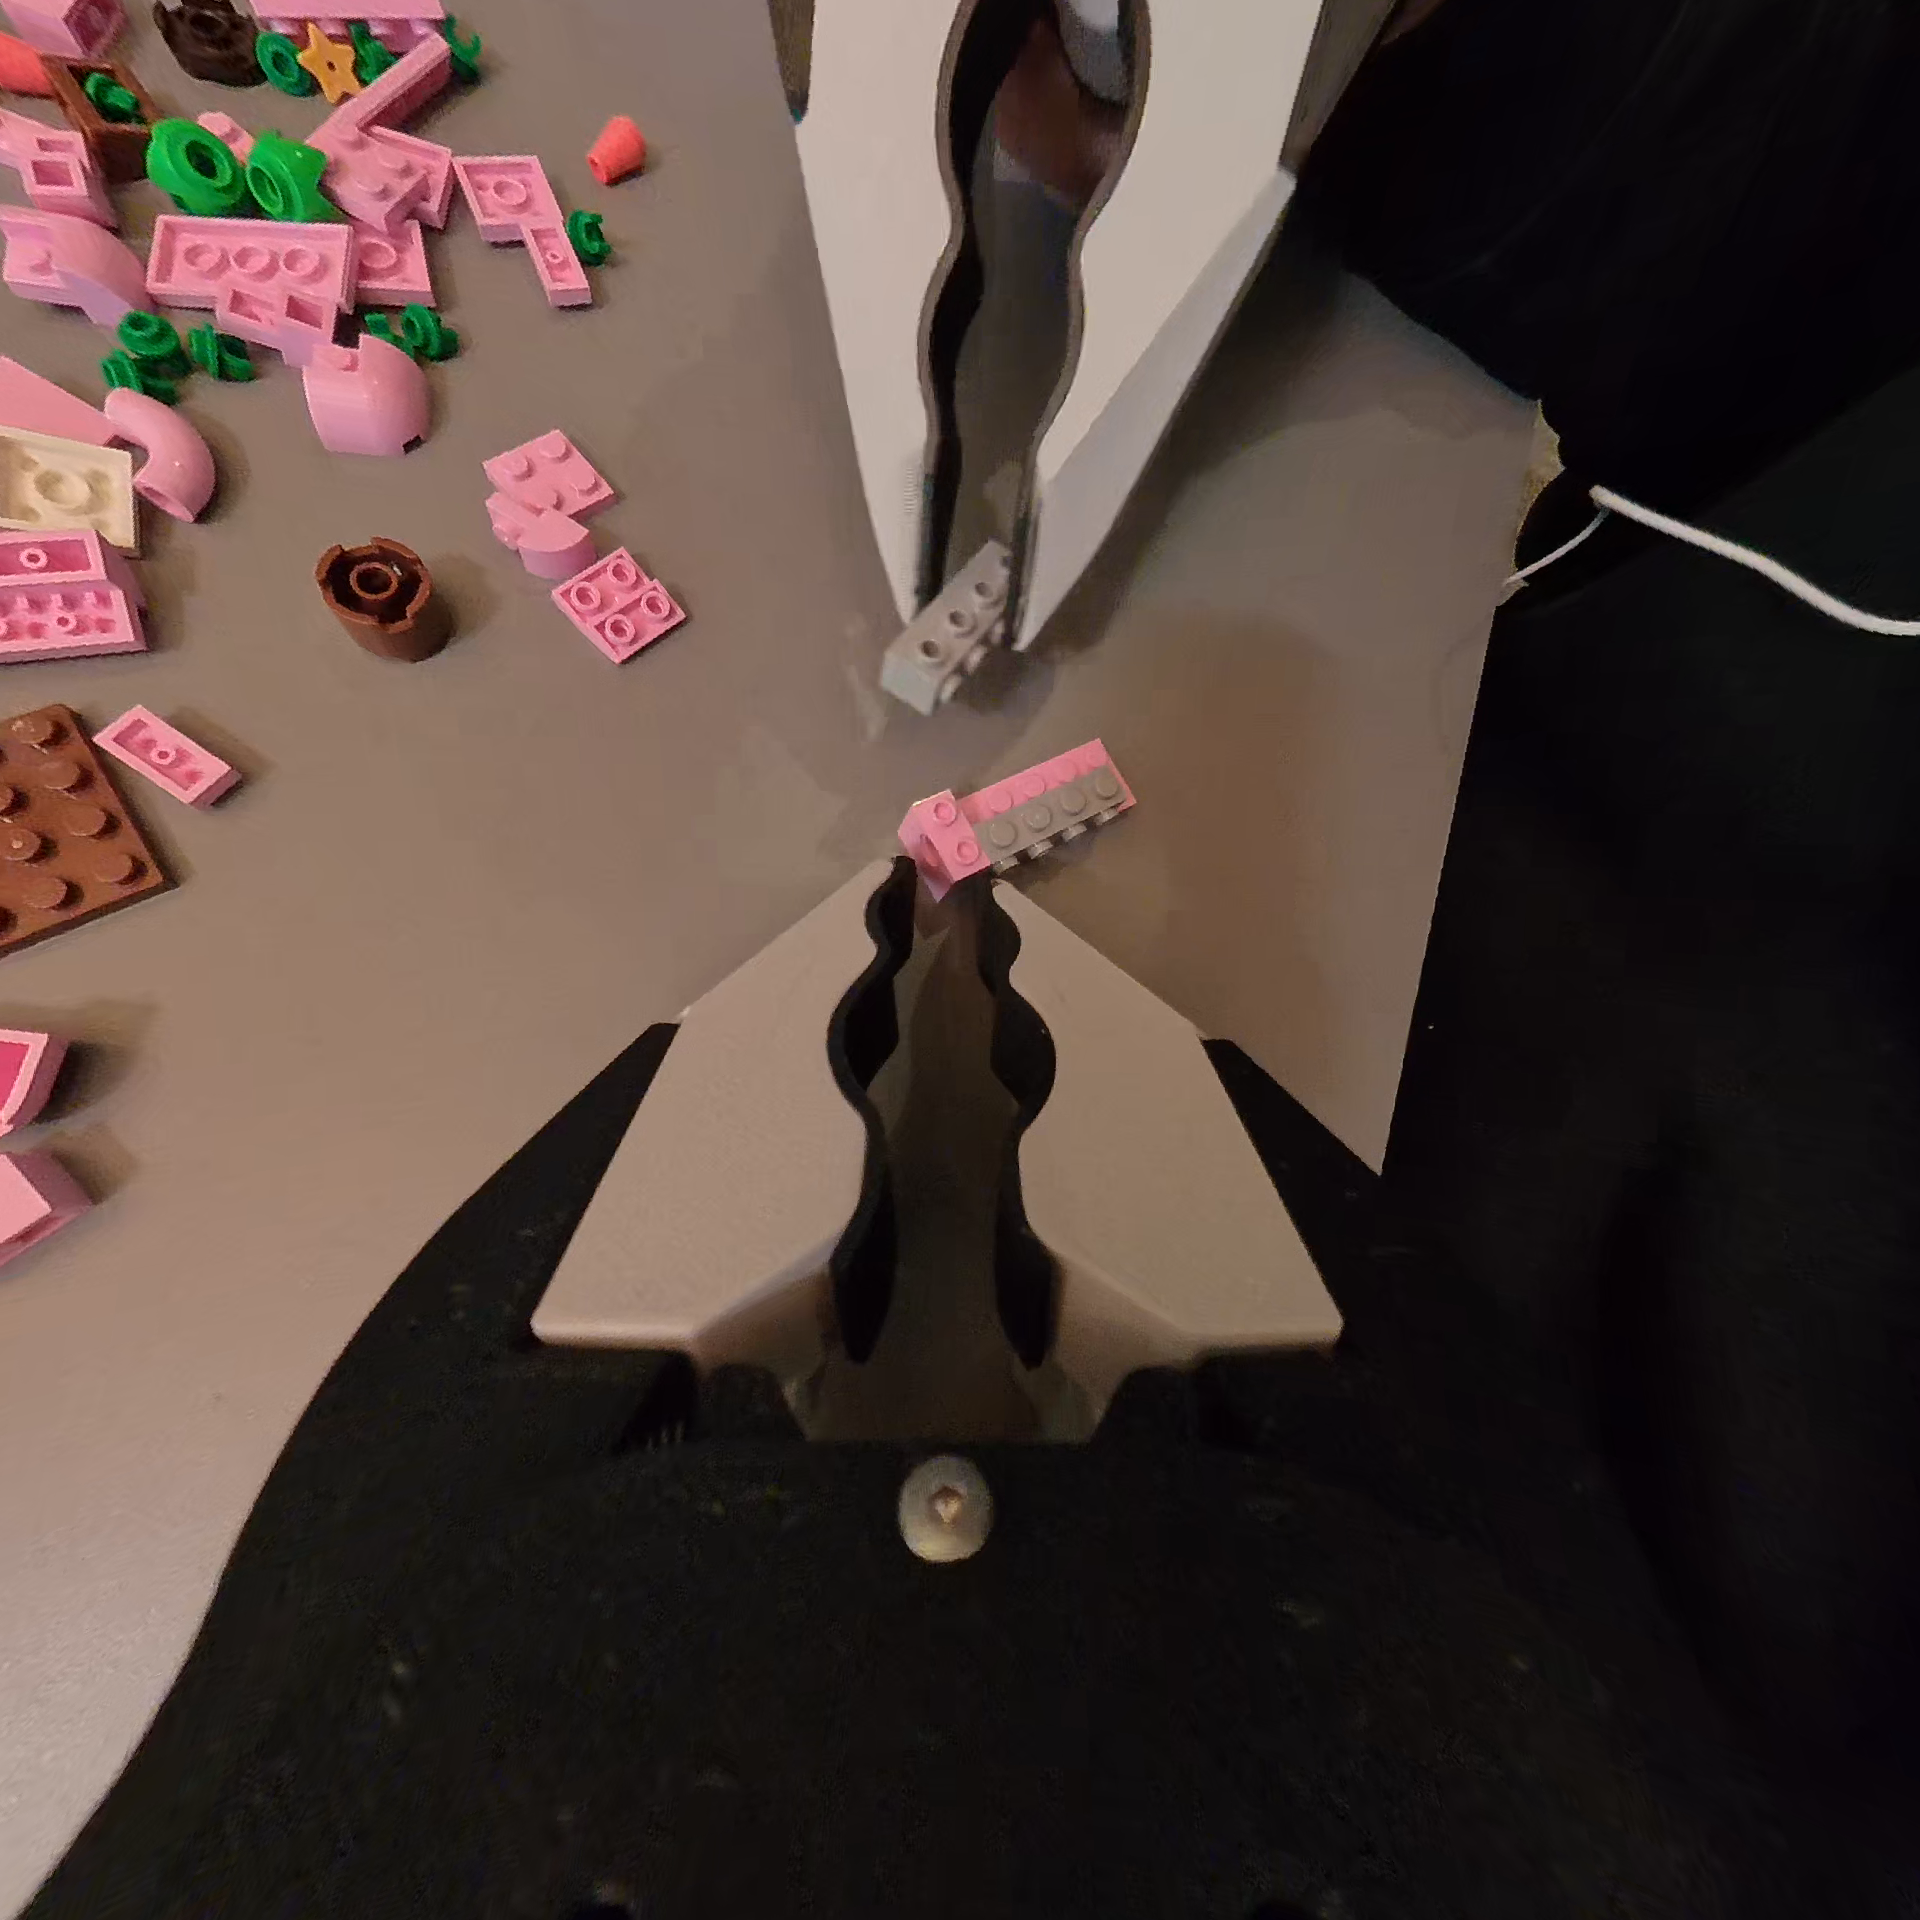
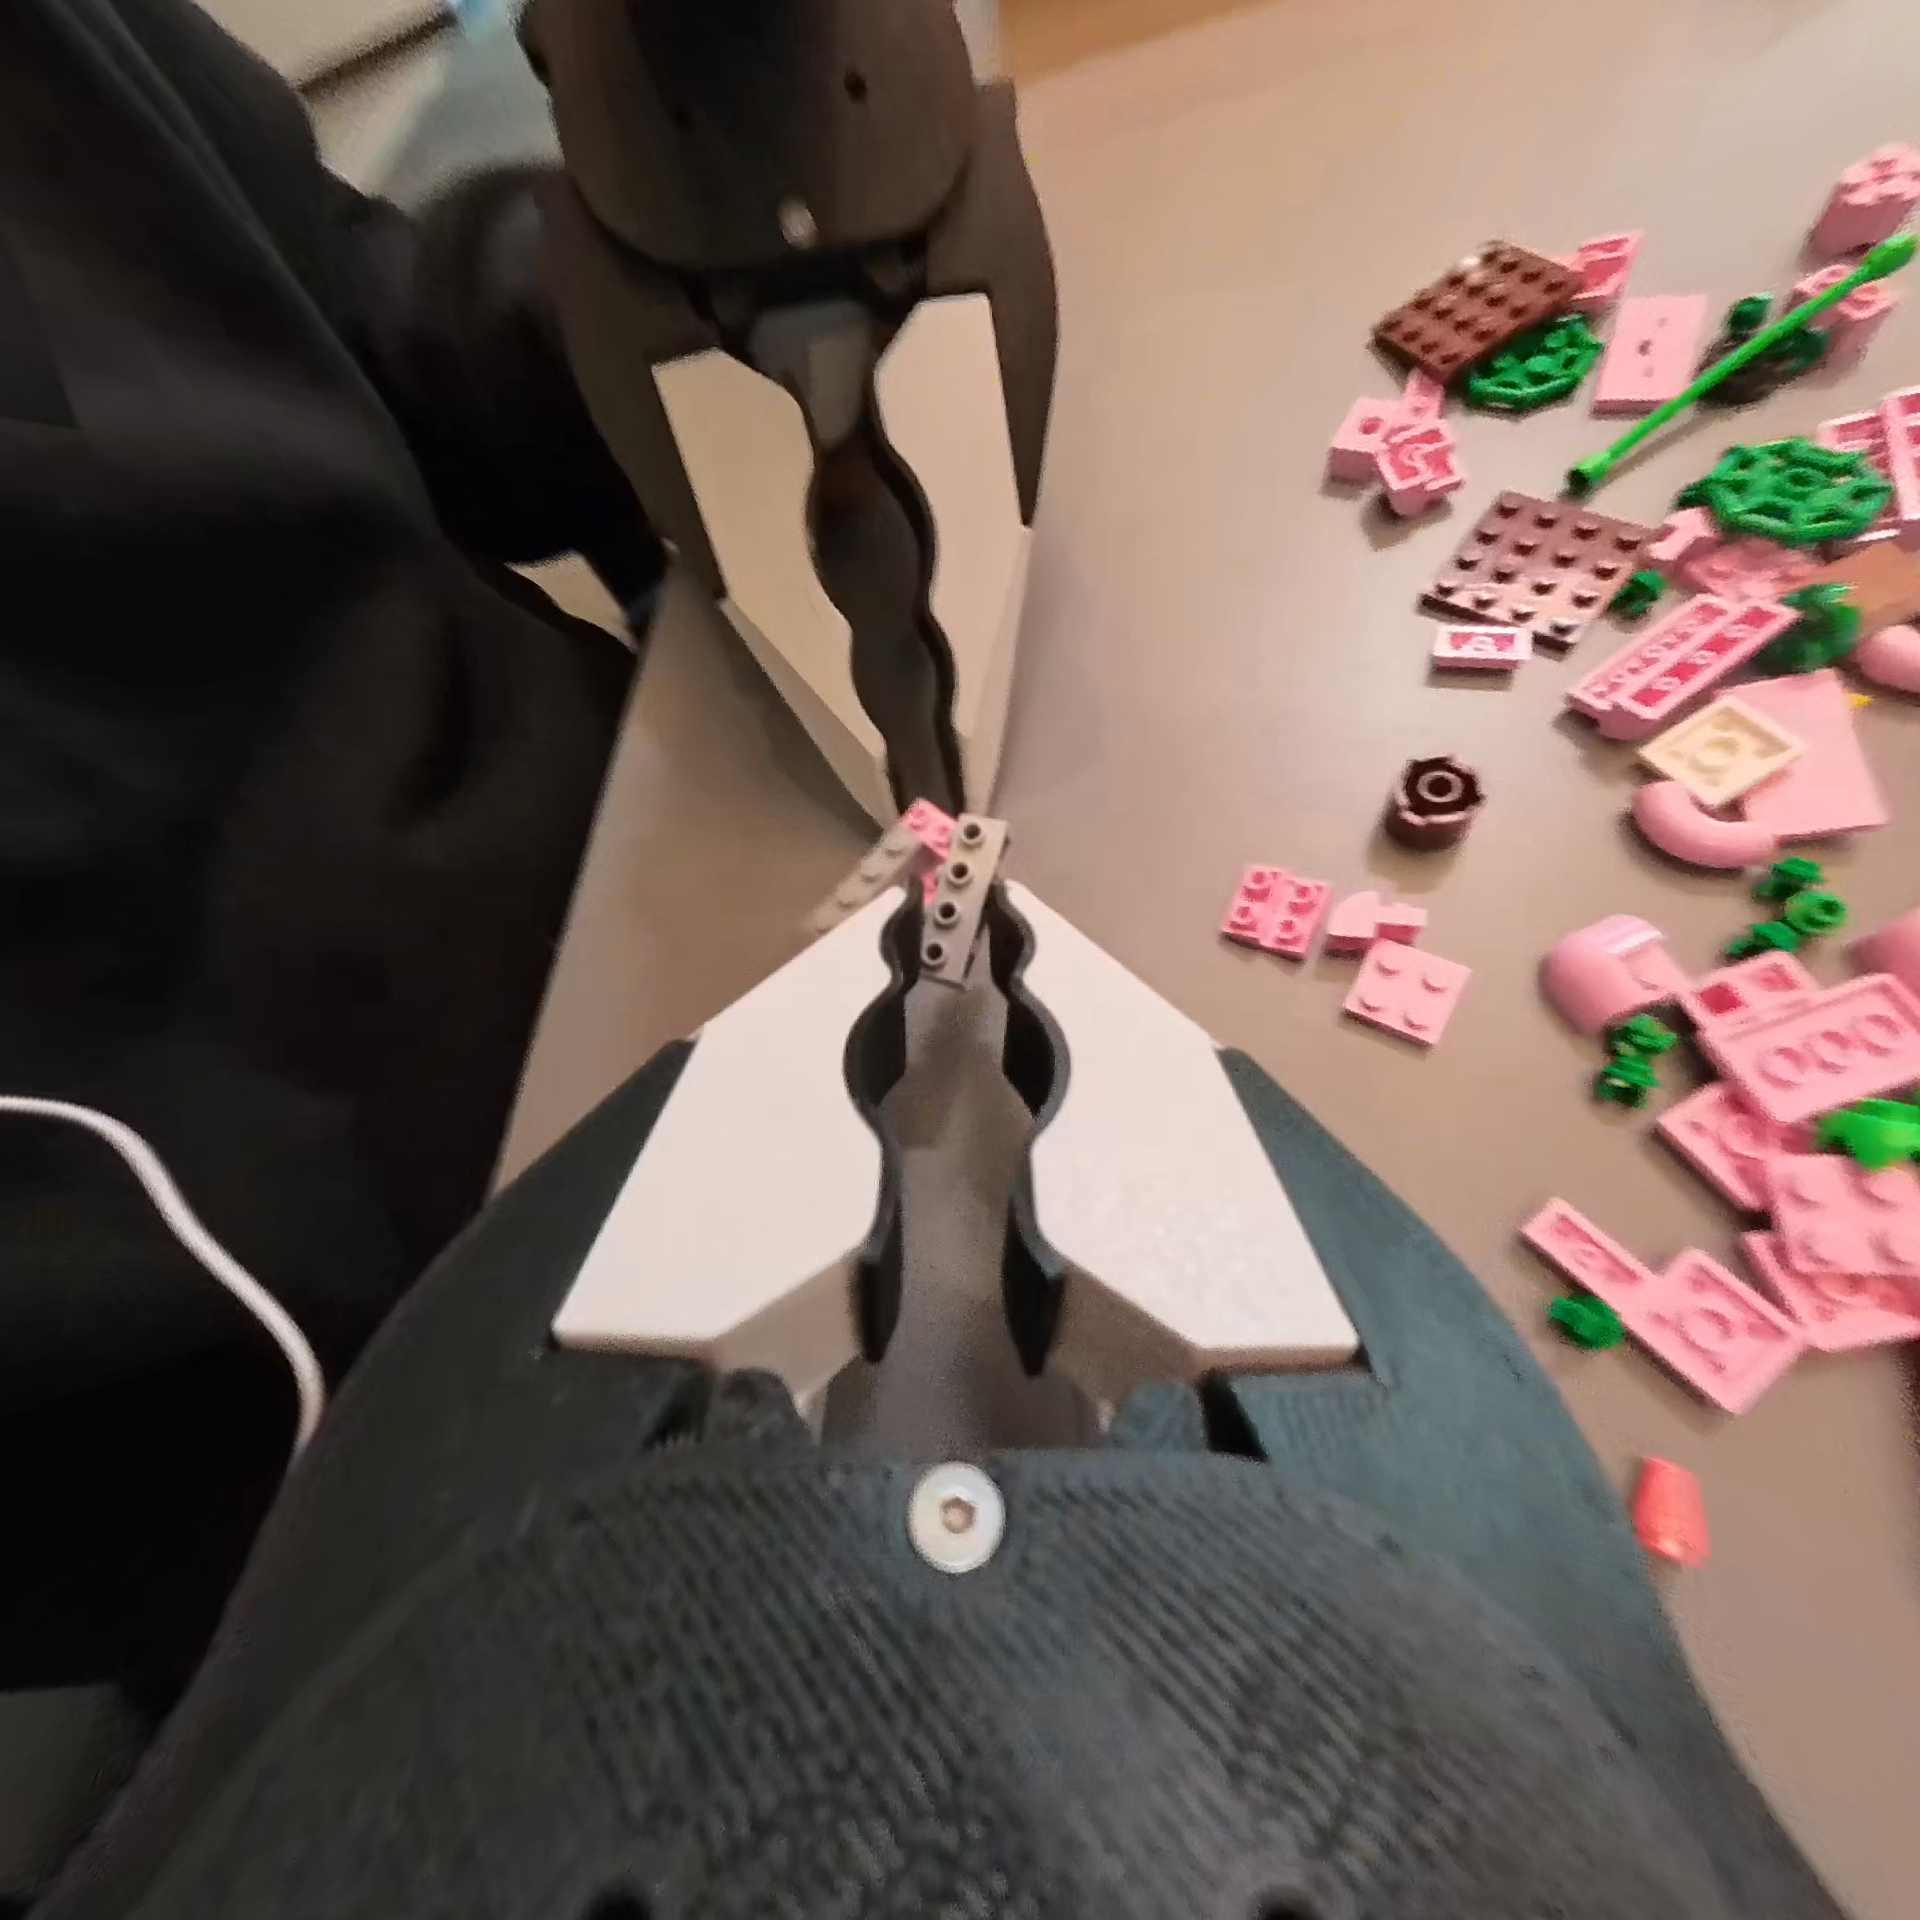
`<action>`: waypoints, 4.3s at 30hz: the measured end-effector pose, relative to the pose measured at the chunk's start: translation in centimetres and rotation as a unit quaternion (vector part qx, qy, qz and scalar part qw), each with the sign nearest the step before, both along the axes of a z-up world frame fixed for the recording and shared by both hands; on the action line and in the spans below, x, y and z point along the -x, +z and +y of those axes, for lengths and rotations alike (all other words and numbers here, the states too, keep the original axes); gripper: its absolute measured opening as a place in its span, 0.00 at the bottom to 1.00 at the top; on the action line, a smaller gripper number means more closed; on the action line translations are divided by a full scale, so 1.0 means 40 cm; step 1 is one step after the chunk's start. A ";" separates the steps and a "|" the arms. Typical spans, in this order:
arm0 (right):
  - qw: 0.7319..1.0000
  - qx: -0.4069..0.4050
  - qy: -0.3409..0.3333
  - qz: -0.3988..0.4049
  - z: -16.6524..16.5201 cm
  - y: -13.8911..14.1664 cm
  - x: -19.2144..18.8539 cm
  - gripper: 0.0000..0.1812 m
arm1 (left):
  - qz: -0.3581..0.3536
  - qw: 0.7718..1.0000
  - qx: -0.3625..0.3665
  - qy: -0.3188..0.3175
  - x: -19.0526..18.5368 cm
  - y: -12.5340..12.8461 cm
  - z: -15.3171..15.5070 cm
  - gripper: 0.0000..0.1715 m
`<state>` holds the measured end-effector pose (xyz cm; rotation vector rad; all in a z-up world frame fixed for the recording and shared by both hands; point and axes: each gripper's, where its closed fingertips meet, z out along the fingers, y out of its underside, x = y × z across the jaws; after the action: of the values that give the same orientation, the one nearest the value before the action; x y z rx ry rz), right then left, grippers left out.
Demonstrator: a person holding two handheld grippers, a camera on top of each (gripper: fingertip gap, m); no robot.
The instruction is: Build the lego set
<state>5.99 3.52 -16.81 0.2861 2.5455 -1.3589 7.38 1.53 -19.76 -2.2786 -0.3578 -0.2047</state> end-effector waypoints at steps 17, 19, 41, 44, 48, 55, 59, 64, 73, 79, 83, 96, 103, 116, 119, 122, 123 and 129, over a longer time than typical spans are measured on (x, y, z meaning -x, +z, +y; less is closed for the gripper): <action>0.941 0.188 0.068 -0.275 -0.050 0.129 -0.078 0.06 | 0.072 0.964 -0.251 -0.046 -0.048 0.197 0.023 0.14; 0.937 0.189 0.075 -0.284 -0.052 0.130 -0.085 0.06 | 0.076 0.964 -0.252 -0.047 -0.050 0.197 0.023 0.07; 0.974 0.088 0.019 0.208 -0.051 0.111 -0.026 0.07 | -0.048 0.972 -0.228 -0.010 -0.011 0.162 0.012 0.05; 0.976 0.082 0.027 0.199 -0.054 0.101 -0.033 0.07 | -0.052 0.971 -0.232 -0.010 -0.010 0.164 0.011 0.05; 0.978 0.083 0.032 0.187 -0.057 0.097 -0.037 0.07 | -0.053 0.971 -0.233 -0.013 -0.012 0.165 0.011 0.05; 0.982 0.086 0.043 0.163 -0.057 0.093 -0.047 0.08 | -0.058 0.969 -0.241 -0.013 -0.012 0.170 0.008 0.05; 0.982 0.081 0.043 0.167 -0.059 0.088 -0.046 0.06 | -0.056 0.969 -0.239 -0.016 -0.015 0.169 0.009 0.05; 0.982 0.082 0.045 0.165 -0.059 0.089 -0.049 0.06 | -0.058 0.969 -0.241 -0.019 -0.017 0.171 0.009 0.05; 0.985 0.085 0.029 0.149 -0.054 0.097 -0.038 0.05 | -0.050 0.967 -0.249 -0.010 -0.010 0.177 0.007 0.10; 0.994 0.060 -0.047 0.078 -0.007 0.088 0.029 0.04 | -0.021 0.971 -0.237 -0.010 -0.012 0.173 0.012 0.12; 0.999 0.008 -0.042 0.006 0.006 0.038 0.014 0.04 | 0.009 0.982 -0.191 -0.003 -0.011 0.144 0.023 0.15; 0.998 -0.062 0.003 -0.034 0.007 -0.029 -0.041 0.05 | 0.120 0.992 -0.009 -0.029 -0.005 0.023 0.009 0.17; 0.996 -0.086 -0.010 -0.035 0.003 -0.054 -0.035 0.05 | 0.134 0.991 0.009 -0.026 -0.002 0.012 0.008 0.09; 0.994 -0.096 -0.041 0.019 -0.001 -0.055 0.000 0.05 | 0.112 0.994 -0.009 -0.015 0.004 0.023 0.007 0.05; 0.995 -0.089 -0.038 0.019 0.001 -0.046 -0.002 0.04 | 0.109 0.994 -0.009 -0.014 0.005 0.023 0.007 0.05; 0.996 -0.087 -0.036 0.008 0.003 -0.042 -0.006 0.04 | 0.109 0.994 -0.005 -0.013 0.006 0.020 0.007 0.04; 0.995 -0.088 -0.036 0.005 0.005 -0.043 -0.006 0.04 | 0.108 0.994 -0.004 -0.012 0.006 0.019 0.007 0.04; 0.995 -0.092 -0.031 -0.004 0.002 -0.049 -0.014 0.04 | 0.108 0.994 -0.001 -0.012 0.006 0.017 0.006 0.04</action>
<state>6.56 3.61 -18.77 0.4057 2.6808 -1.1405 7.12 1.78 -19.09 -2.2775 -0.2166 0.0295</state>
